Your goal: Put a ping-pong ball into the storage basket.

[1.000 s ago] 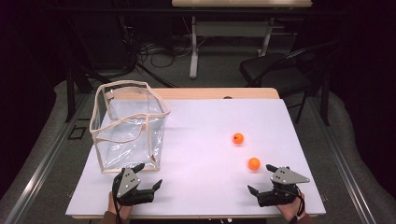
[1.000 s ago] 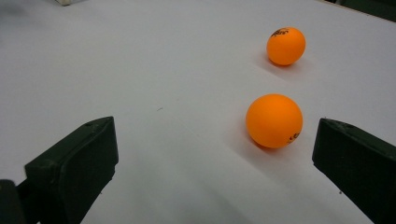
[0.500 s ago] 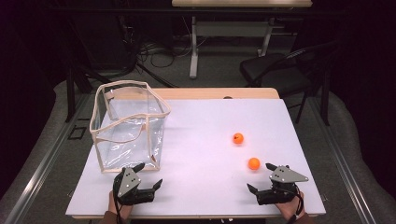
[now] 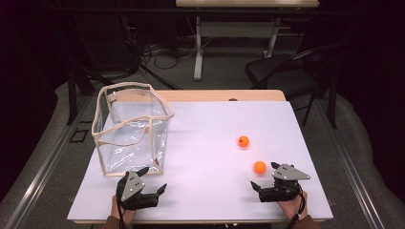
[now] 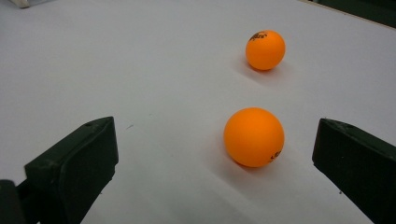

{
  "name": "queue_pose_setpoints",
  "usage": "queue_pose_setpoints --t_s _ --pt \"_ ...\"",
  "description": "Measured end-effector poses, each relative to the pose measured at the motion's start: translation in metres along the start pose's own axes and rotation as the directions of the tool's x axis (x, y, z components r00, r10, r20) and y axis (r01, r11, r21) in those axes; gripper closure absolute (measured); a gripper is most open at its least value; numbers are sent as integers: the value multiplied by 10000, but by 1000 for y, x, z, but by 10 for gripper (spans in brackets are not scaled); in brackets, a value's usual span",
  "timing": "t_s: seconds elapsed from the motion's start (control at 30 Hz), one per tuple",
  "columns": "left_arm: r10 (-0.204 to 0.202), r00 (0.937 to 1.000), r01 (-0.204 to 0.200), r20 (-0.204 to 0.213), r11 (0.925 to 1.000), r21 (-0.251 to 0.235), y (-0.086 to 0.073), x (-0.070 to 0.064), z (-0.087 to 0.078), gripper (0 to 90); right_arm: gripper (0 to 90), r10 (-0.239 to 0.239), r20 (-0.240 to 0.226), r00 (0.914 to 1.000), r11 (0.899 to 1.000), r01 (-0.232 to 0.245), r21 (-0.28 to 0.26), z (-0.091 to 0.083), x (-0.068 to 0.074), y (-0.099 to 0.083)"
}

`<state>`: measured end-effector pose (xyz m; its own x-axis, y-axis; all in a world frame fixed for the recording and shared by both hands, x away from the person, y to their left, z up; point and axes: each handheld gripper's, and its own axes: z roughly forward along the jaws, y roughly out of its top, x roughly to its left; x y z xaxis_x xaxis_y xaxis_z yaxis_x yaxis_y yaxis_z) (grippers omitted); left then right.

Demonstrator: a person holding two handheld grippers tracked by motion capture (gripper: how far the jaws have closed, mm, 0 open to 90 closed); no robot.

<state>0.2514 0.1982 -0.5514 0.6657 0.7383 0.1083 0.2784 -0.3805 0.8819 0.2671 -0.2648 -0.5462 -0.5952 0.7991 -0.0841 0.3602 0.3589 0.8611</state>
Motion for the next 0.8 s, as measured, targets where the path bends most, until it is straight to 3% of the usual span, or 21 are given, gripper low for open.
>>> queue_pose_setpoints --t_s 0.8 --pt "-2 10000 2 -32 10000 -13 0 0 0 160 0 472 308 9984 9983 -482 340 25 -18 8"
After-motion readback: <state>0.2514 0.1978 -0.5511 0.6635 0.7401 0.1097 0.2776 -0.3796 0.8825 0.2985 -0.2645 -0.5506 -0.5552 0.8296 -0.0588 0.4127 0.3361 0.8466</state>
